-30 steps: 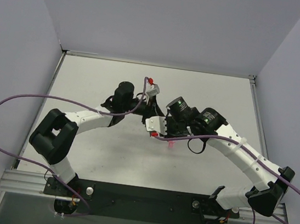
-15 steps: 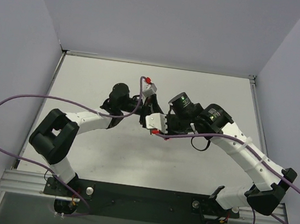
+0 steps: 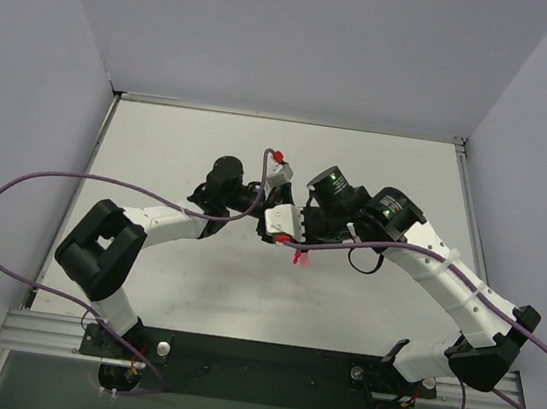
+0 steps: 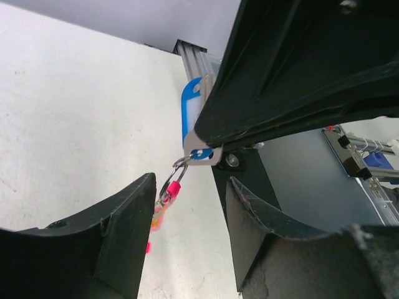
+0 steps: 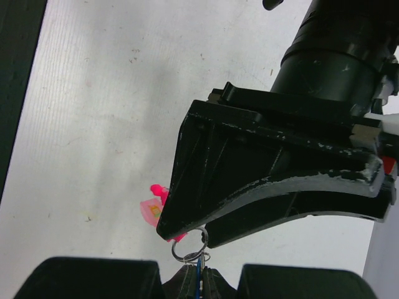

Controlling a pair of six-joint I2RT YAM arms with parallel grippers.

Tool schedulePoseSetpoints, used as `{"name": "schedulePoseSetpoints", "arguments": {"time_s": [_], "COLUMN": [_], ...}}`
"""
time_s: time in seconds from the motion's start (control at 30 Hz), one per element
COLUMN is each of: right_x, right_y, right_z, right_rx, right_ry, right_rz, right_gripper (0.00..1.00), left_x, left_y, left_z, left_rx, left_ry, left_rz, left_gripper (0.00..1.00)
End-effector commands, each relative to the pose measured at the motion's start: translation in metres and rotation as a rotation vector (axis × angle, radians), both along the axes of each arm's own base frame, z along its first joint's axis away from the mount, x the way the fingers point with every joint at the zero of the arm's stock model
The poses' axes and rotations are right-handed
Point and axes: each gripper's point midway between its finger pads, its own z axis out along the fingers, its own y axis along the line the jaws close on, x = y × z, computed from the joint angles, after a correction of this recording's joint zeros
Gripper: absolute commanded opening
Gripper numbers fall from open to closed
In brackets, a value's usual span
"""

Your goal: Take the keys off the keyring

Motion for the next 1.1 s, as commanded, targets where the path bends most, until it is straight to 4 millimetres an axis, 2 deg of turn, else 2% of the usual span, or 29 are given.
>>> {"name": "schedulePoseSetpoints", "arguments": {"time_s": [0.0, 0.43, 0.8, 1.07], "right_x": [0.0, 0.007, 0.01, 0.01], "right_y": [-0.003, -0.003, -0.003, -0.003], "right_z": [0.011, 0.006, 0.008, 0.008], "right_rx": [0.016, -0.003, 0.004, 0.004], "right_ry": [-0.003, -0.017, -0.032, -0.032], "right_rz": [-0.017, -0.033, -0.045, -0.048], "right_gripper": [0.0, 0.0, 0.0, 0.0], "left_x": [0.006, -0.005, -0.011, -0.008], "left_y": [-0.003, -0.002, -0.004, -0.006], "left_z": [0.006, 0.019, 0.018, 0.016], "left_rx": [-0.002, -0.05, -0.044, -0.033], "left_ry": [-0.084, -0.075, -0.065, -0.058], "left_rz": [0.015, -0.029, -0.059, -0.048], "left_gripper": [0.58, 0.51, 0.39, 0.32]}}
